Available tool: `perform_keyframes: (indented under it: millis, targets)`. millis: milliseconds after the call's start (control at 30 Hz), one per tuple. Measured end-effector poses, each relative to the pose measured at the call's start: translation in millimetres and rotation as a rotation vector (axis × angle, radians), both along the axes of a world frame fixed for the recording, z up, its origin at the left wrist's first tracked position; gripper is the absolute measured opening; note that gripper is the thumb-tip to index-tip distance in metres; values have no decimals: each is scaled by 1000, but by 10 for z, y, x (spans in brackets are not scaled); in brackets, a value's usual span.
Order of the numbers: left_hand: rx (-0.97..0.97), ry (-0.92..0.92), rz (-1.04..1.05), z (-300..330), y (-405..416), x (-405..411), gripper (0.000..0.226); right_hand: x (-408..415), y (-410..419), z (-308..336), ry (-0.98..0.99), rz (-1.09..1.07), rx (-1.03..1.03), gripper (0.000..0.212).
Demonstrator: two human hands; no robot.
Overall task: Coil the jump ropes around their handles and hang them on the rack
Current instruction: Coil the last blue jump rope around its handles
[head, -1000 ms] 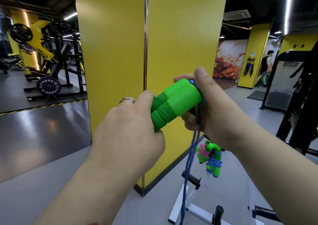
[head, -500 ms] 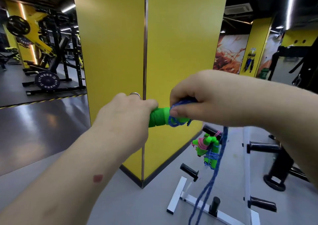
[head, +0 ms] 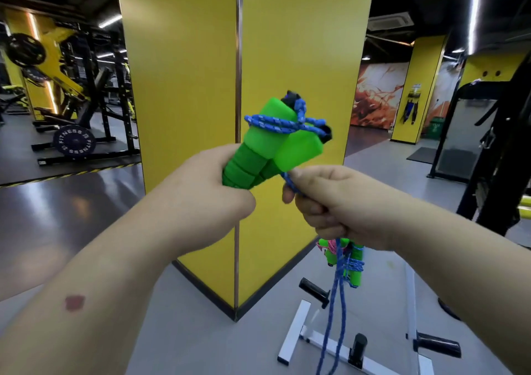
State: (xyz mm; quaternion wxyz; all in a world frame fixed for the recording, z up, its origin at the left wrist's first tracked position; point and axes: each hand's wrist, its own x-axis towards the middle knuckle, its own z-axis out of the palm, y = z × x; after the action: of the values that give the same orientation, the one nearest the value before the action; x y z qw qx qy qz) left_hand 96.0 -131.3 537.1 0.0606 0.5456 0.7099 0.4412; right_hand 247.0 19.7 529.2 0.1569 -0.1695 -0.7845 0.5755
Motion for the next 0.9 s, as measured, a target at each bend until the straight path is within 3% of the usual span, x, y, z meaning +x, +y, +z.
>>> perform_keyframes:
  millis: [133, 233, 433, 567, 700, 800, 900]
  targets:
    - [-144, 259, 264, -91, 125, 60, 16, 97, -340, 114, -356, -122, 1071, 32]
    - [-258, 527, 347, -157, 161, 143, 17, 199, -546, 359, -426, -88, 1280, 30]
    - [-324, 791, 295, -137, 98, 117, 41, 289, -367, 714, -249, -2, 1033, 19]
    - [-334, 836, 124, -80, -3, 157, 37, 205, -137, 689, -47, 137, 671, 23]
    - [-211, 394, -47, 8, -180, 213, 34, 60, 99, 417, 30, 189, 135, 12]
    - [-123, 80, -72, 39, -196, 206, 38, -32, 142, 137, -12, 147, 122, 18]
    - [-35, -51, 21, 2, -90, 98, 33, -63, 33, -20, -58, 67, 103, 31]
